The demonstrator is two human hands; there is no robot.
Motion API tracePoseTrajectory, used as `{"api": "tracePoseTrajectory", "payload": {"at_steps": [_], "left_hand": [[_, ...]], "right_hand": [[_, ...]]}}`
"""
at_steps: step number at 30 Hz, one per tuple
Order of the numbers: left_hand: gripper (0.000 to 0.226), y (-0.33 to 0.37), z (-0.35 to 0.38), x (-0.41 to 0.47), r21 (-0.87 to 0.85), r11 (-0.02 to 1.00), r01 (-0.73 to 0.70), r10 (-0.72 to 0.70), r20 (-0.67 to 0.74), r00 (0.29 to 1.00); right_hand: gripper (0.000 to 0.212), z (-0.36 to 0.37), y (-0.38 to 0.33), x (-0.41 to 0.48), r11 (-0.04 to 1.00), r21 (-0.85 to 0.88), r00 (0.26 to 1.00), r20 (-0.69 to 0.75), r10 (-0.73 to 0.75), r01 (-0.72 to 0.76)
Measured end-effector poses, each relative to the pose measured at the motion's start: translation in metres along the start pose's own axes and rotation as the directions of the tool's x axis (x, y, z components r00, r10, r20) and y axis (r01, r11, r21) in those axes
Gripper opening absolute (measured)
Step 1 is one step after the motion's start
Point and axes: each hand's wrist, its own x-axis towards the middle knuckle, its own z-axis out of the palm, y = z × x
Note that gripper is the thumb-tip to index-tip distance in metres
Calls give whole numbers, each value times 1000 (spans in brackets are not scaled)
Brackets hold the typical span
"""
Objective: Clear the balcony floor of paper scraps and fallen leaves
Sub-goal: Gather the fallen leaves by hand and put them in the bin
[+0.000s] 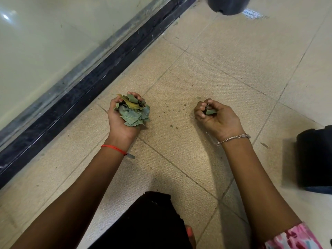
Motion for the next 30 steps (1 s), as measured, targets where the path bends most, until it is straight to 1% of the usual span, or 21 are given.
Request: {"api": "tracePoseTrajectory", "payload": {"at_steps": [3, 6, 8, 10, 15, 18, 21, 23, 24, 26, 27, 29, 30], "left_hand": [[28, -2, 0, 1, 29, 1000, -5, 6, -22, 1000], [29, -2, 4, -1, 11, 1000, -27, 28, -54, 998], [26, 2, 6, -4, 8, 998, -58, 58, -42, 997], [14, 7, 9, -9, -10, 998, -68, 67, -38, 997], [14, 36, 5, -32, -65, 985, -157, 149, -114, 982], [30, 59, -6, -55, -87, 955, -284, 262, -202, 944], [33, 77, -16, -88, -152, 919, -363, 323, -235, 917], [33, 86, -27, -120, -171, 886, -430, 383, -250, 889], [32, 90, -33, -132, -188, 868, -459, 406, -263, 875], [29, 96, -50, -160, -207, 850, -485, 404, -337, 851], [28, 95, -52, -177, -161, 845, -509, 421, -388, 820], [28, 90, -71, -216, -191, 774, -604, 524, -342, 780], [29, 81, -56, -245, -230, 728, -646, 577, -303, 758]], "right_hand": [[41, 0, 7, 8, 1000, -12, 999, 38, 27, -27], [54, 11, 17, 20, 995, -85, 995, 74, 62, -55], [57, 26, 24, 29, 986, -152, 991, 100, 85, -70], [57, 42, 31, 37, 975, -201, 983, 139, 120, -90], [62, 81, 75, 46, 900, -388, 931, 212, 297, -199], [63, 97, 114, 36, 805, -531, 881, 208, 425, -263], [58, 104, 156, 20, 701, -665, 853, 186, 488, -256], [49, 106, 186, 3, 618, -749, 837, 166, 521, -236], [45, 106, 200, -5, 573, -791, 831, 162, 532, -213], [38, 103, 227, -22, 465, -874, 808, 173, 563, -137], [35, 101, 240, -30, 408, -909, 793, 183, 581, -89], [30, 90, 269, -48, 282, -959, 742, 198, 640, 12], [27, 84, 279, -56, 225, -972, 717, 201, 667, 62]]}}
